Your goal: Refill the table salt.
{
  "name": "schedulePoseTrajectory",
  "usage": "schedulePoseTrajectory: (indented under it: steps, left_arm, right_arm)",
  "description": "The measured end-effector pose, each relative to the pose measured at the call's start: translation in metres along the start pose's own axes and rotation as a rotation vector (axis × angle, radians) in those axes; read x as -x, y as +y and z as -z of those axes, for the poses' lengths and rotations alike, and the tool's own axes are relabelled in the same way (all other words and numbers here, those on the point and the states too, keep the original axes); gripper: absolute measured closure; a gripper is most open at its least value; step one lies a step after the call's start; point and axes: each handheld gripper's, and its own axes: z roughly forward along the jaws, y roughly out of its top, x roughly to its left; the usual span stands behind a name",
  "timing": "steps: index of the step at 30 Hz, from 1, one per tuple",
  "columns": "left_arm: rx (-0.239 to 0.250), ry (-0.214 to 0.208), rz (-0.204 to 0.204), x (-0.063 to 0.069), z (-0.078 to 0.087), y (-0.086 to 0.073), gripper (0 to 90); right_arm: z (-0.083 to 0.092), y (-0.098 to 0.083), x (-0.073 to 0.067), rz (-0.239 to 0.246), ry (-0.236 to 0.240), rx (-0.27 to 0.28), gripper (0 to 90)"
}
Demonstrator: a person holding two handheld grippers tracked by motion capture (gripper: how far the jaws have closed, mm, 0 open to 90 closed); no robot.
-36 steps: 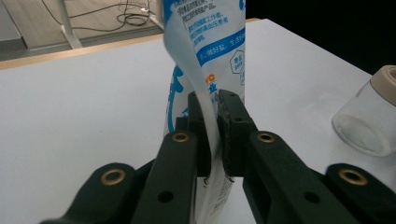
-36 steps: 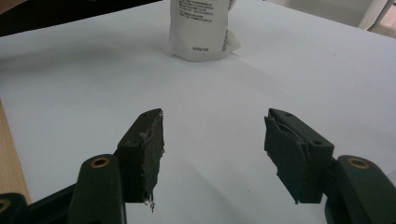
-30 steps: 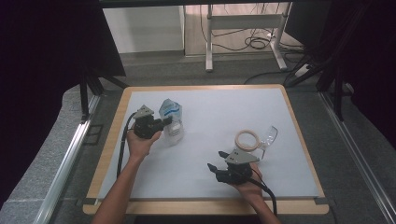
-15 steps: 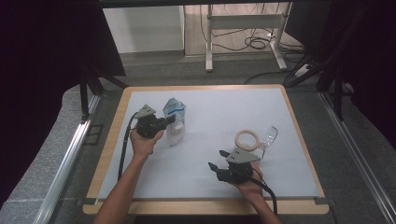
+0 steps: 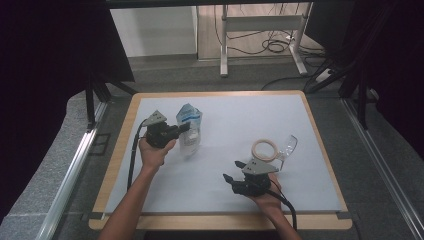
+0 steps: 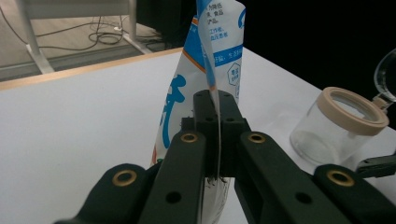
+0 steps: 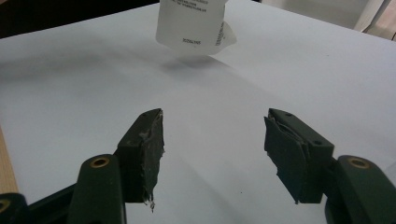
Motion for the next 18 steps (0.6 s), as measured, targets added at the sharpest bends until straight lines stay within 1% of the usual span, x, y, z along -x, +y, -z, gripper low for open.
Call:
schedulePoseTrajectory:
  steps: [2, 5, 13, 18]
  left_arm:
    - [0.006, -0.015, 0.003, 0.003, 0.002, 0.002, 90.0]
    - [0.006, -0.026, -0.003, 0.007, 0.003, 0.004, 90.0]
    - [0.022, -0.070, 0.007, 0.017, 0.006, 0.007, 90.0]
    - [0.011, -0.079, -0.007, 0.024, 0.004, 0.007, 90.0]
  right_arm:
    - [0.000, 0.000, 0.000, -0.003, 0.001, -0.001, 38.1]
    - [-0.001, 0.000, 0.000, 0.000, 0.000, -0.005, 38.1]
    - [-0.004, -0.001, 0.000, -0.001, -0.001, -0.011, 38.1]
    - [-0.004, -0.001, 0.000, -0.002, -0.003, -0.009, 38.1]
